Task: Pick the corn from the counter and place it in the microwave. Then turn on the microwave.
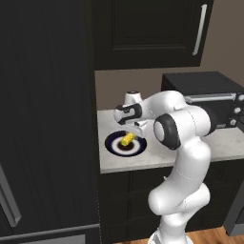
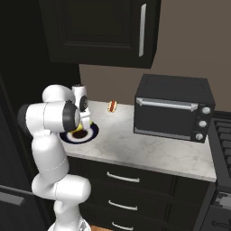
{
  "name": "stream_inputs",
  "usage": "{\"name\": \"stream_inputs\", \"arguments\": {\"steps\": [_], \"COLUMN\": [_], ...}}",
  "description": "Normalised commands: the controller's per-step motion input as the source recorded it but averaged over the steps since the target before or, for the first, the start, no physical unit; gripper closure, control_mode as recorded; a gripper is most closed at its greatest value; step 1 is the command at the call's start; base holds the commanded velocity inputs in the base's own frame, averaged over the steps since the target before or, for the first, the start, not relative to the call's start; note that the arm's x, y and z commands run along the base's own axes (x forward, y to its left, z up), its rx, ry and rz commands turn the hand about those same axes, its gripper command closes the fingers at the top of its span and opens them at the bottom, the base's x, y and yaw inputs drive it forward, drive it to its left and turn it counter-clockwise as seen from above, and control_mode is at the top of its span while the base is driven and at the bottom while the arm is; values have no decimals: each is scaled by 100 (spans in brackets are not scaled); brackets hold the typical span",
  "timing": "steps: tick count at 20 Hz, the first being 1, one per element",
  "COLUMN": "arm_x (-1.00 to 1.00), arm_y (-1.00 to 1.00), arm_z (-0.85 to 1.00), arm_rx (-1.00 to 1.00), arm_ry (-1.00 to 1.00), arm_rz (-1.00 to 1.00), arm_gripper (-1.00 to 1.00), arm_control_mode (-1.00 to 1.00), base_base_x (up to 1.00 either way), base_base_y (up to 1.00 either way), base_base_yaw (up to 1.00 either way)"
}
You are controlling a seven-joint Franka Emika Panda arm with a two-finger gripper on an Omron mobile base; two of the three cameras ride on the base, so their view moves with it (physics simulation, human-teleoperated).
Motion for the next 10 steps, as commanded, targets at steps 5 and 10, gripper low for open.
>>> {"name": "stream_inputs", "arguments": {"steps": [5, 10], "arm_x": [-21, -34], "arm_y": [-20, -16], "arm_z": [25, 24], "arm_rx": [1, 3], "arm_ry": [8, 1], "arm_rz": [0, 0], "arm_gripper": [100, 100], "arm_control_mode": [-100, -100], "base_base_x": [0, 0], "base_base_y": [0, 0], "base_base_yaw": [0, 0]}}
